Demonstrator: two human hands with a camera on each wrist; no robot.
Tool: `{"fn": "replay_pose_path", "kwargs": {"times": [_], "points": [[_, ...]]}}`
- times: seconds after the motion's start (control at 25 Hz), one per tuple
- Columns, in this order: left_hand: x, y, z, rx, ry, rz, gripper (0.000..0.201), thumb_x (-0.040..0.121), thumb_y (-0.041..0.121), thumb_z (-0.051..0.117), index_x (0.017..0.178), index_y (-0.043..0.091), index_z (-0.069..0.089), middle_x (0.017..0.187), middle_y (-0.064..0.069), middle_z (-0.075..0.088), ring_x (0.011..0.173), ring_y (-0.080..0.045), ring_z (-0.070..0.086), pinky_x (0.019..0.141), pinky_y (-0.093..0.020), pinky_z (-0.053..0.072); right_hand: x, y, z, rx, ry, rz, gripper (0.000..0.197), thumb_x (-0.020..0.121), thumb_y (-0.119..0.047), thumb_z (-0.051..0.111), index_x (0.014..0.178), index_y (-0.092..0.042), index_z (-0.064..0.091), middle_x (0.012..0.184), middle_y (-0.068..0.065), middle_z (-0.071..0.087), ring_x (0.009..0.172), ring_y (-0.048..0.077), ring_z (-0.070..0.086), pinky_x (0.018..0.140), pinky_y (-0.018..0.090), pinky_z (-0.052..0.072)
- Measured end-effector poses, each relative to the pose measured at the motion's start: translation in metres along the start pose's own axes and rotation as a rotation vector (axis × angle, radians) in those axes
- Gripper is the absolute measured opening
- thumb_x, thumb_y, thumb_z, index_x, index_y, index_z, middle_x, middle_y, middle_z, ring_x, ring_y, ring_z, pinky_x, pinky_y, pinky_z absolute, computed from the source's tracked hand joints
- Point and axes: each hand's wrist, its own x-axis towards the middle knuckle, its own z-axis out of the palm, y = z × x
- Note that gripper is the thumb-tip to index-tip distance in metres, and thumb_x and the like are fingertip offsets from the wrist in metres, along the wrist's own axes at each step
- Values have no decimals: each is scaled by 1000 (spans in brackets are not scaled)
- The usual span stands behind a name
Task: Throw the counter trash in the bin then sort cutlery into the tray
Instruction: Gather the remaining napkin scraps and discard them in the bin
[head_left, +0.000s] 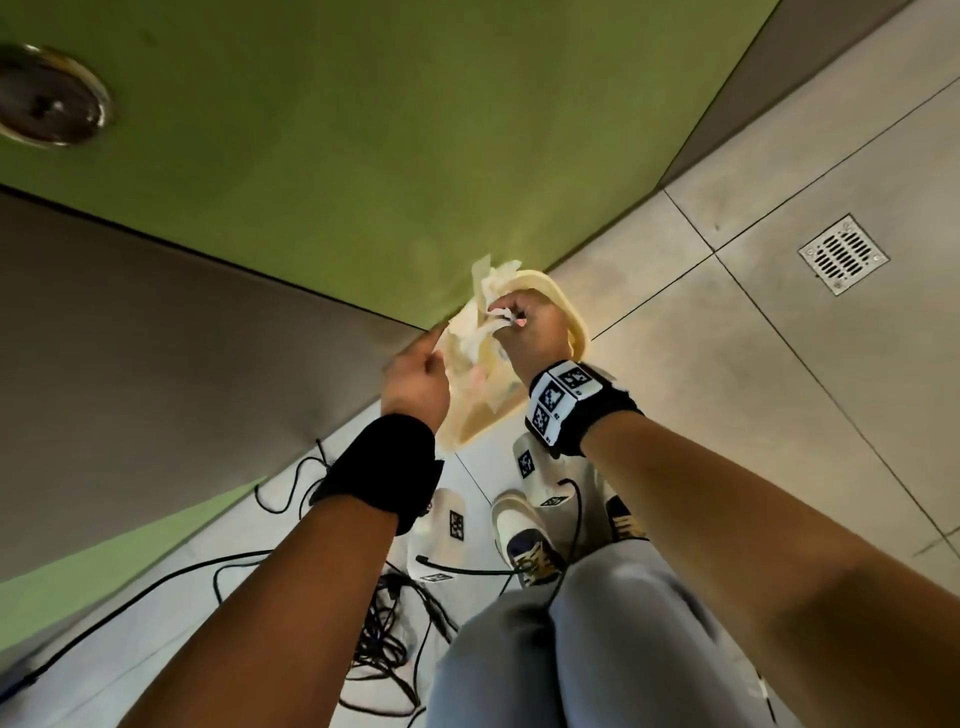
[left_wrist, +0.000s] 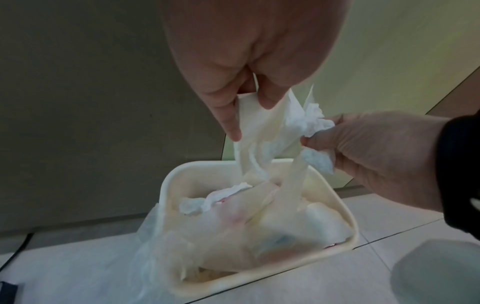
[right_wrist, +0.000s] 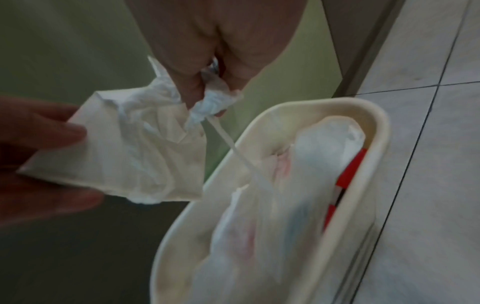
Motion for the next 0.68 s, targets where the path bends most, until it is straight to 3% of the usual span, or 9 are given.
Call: {"fn": "replay_pose_path", "kwargs": {"times": [0.08,0.16,0.28,0.4,0.48,0.56,0.68], "points": [[13,-9,8,60,-25,-15,45,95,4,34,133,20,52,128,-20,60,115,-33,58,99,-31,42,12,16,9,-239,-159,-90,37,82,9,51,114,-3,64,130,16,55,112,24,54,92,19,39],[25,-17,15,156,-146,-10,46,97,4,33,138,19,46,143,-10,50,128,-25,49,103,-21,32,19,35,17,-627,-431,-153,45,88,5,44,131,-7,51,146,13,38,134,28,39,110,29,28],[40,-29,29,459,-526,-4,51,99,11,34,148,21,24,159,-3,16,145,-19,23,112,-19,18,27,62,23,-1130,-648,-97,51,98,-19,36,147,-14,24,159,9,13,146,30,11,118,44,12],[51,-40,37,558,-688,-65,54,99,24,38,149,22,20,160,-3,10,146,-22,19,117,-25,17,40,59,29,-1494,-613,-111,59,96,-39,34,149,-19,16,160,5,5,146,30,2,115,55,13],[53,-44,39,528,-679,-76,55,97,28,42,148,22,22,160,-3,15,145,-23,21,119,-28,18,52,50,32,-1498,-562,-63,59,97,-38,32,149,-15,15,157,7,12,144,27,10,113,49,21],[51,-46,39,489,-649,-71,55,95,29,45,147,23,26,159,-2,18,144,-22,24,119,-29,20,59,41,32,-1391,-525,27,54,97,-32,35,145,-11,25,152,9,26,141,27,25,109,43,30],[45,-41,38,362,-546,-72,55,93,25,50,145,21,31,157,-1,24,143,-20,29,117,-27,24,59,35,31,-1330,-504,-18,52,93,-28,44,141,-12,33,148,9,37,137,28,35,109,45,36]]}}
